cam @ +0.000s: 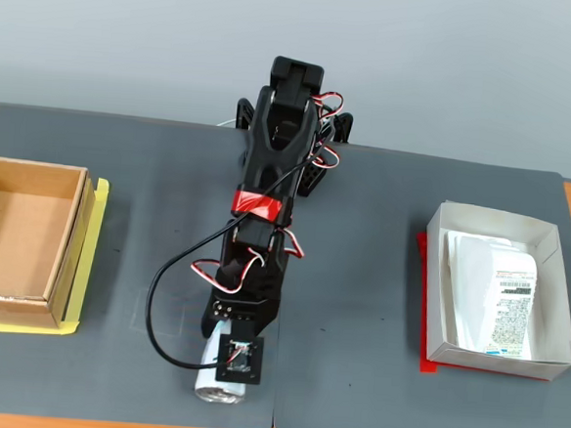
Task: Pick the can and put it in the brown box
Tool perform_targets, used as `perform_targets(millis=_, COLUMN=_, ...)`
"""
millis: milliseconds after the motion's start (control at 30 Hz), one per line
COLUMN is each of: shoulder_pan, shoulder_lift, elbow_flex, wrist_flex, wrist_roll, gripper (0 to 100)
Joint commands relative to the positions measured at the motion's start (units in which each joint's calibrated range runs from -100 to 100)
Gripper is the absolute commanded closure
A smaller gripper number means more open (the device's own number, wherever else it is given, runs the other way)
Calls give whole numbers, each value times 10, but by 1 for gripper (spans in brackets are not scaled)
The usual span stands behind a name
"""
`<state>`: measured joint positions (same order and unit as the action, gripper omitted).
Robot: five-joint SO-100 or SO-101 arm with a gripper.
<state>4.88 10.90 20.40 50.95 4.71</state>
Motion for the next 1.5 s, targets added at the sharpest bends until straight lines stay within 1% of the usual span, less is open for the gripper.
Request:
perform_targets(millis=0, shoulder_pan=-6, shoulder_lift=-68, elbow_flex=-84, wrist_flex=31, wrist_roll=21, gripper=91)
perform_targets(millis=133, shoulder_pan=14, shoulder_lift=-111, elbow_flex=-171, wrist_flex=71, wrist_roll=92, gripper=91)
perform_targets(millis=200, shoulder_pan=37, shoulder_lift=-128, elbow_flex=-210, wrist_flex=95, wrist_roll=132, gripper=91)
perform_targets(millis=233, shoulder_pan=63, shoulder_lift=-144, elbow_flex=-247, wrist_flex=118, wrist_roll=171, gripper=91)
perform_targets(millis=300, shoulder_pan=93, shoulder_lift=-156, elbow_flex=-281, wrist_flex=134, wrist_roll=205, gripper=91)
perform_targets(millis=433, shoulder_pan=166, shoulder_lift=-169, elbow_flex=-328, wrist_flex=135, wrist_roll=255, gripper=91)
perform_targets(millis=600, shoulder_pan=257, shoulder_lift=-166, elbow_flex=-371, wrist_flex=129, wrist_roll=294, gripper=91)
perform_targets(millis=767, shoulder_pan=318, shoulder_lift=-157, elbow_flex=-386, wrist_flex=128, wrist_roll=325, gripper=91)
perform_targets(millis=900, shoulder_pan=366, shoulder_lift=-123, elbow_flex=-388, wrist_flex=126, wrist_roll=331, gripper=91)
perform_targets(millis=967, shoulder_pan=382, shoulder_lift=-104, elbow_flex=-396, wrist_flex=105, wrist_roll=328, gripper=91)
perform_targets(millis=1200, shoulder_pan=417, shoulder_lift=-11, elbow_flex=-425, wrist_flex=-19, wrist_roll=331, gripper=91)
perform_targets(millis=1467, shoulder_pan=437, shoulder_lift=83, elbow_flex=-476, wrist_flex=-48, wrist_roll=331, gripper=91)
